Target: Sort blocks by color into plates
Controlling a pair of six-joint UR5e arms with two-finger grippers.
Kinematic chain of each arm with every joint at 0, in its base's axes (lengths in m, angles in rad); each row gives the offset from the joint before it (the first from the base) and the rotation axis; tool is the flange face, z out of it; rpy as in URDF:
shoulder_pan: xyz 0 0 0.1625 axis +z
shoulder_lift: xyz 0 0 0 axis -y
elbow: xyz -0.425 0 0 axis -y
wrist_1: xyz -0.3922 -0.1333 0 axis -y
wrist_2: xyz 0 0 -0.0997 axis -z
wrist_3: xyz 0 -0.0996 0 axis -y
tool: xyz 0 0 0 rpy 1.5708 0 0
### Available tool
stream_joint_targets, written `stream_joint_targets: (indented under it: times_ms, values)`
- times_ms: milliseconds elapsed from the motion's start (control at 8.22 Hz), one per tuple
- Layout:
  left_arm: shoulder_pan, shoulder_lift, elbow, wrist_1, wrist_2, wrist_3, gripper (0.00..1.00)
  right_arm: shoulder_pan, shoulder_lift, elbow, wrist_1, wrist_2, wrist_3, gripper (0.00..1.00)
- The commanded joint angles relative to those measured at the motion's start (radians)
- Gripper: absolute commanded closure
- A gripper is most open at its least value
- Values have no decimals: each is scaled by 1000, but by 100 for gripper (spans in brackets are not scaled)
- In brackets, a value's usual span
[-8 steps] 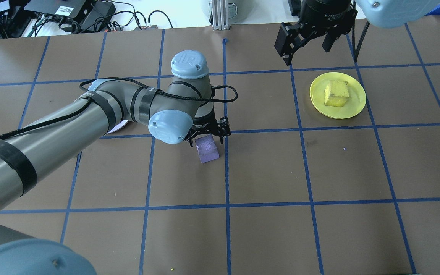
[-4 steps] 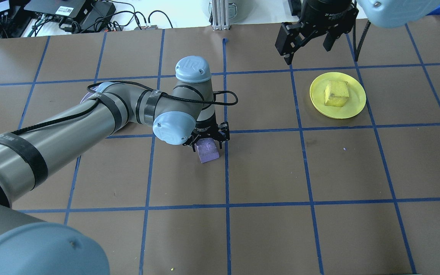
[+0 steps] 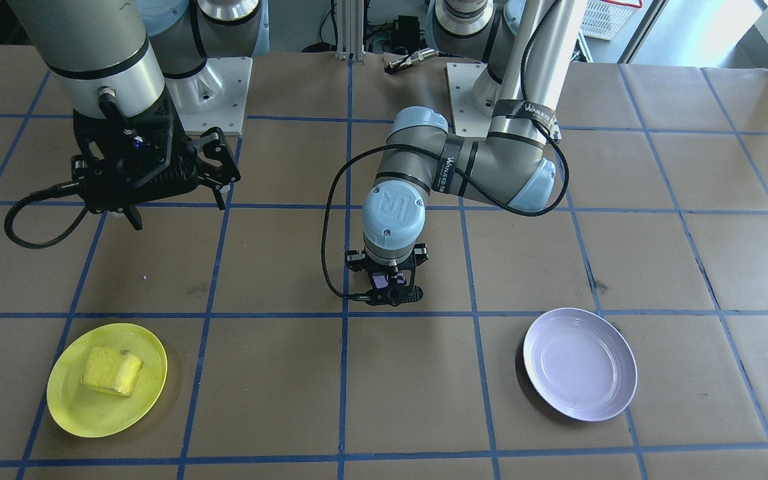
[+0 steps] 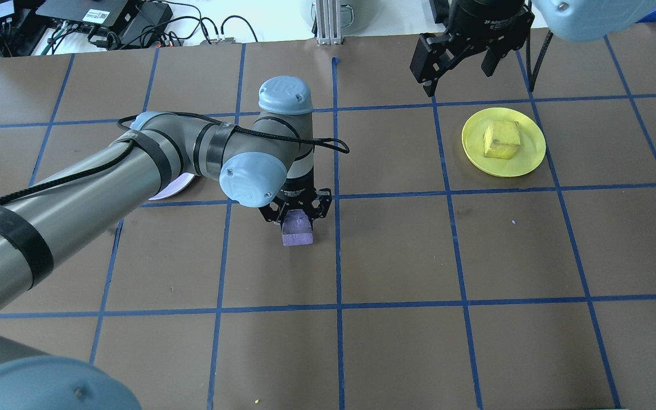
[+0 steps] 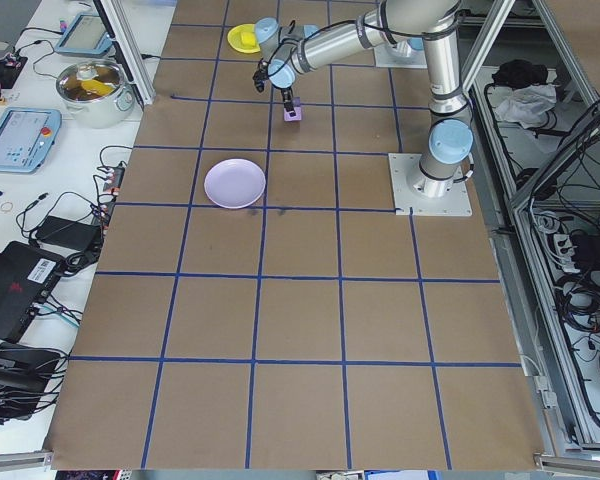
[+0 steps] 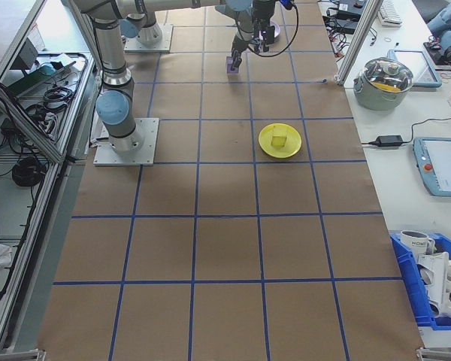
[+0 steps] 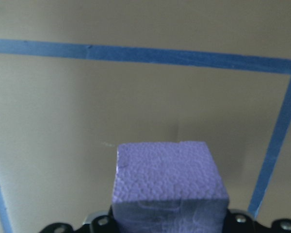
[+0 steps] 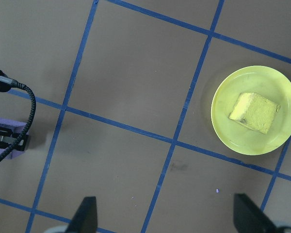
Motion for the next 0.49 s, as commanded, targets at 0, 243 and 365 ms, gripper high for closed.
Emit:
stream_joint_targets:
  times_ms: [0, 243, 365]
  values:
    - [21, 87, 62, -102, 152, 85, 100, 0, 0, 0, -6, 0, 0, 0]
    - [111, 104, 108, -101, 221, 241, 100, 0, 0, 0, -7, -1, 0, 0]
    - [177, 105, 117, -91, 213, 314, 100, 0, 0, 0, -7, -1, 0, 0]
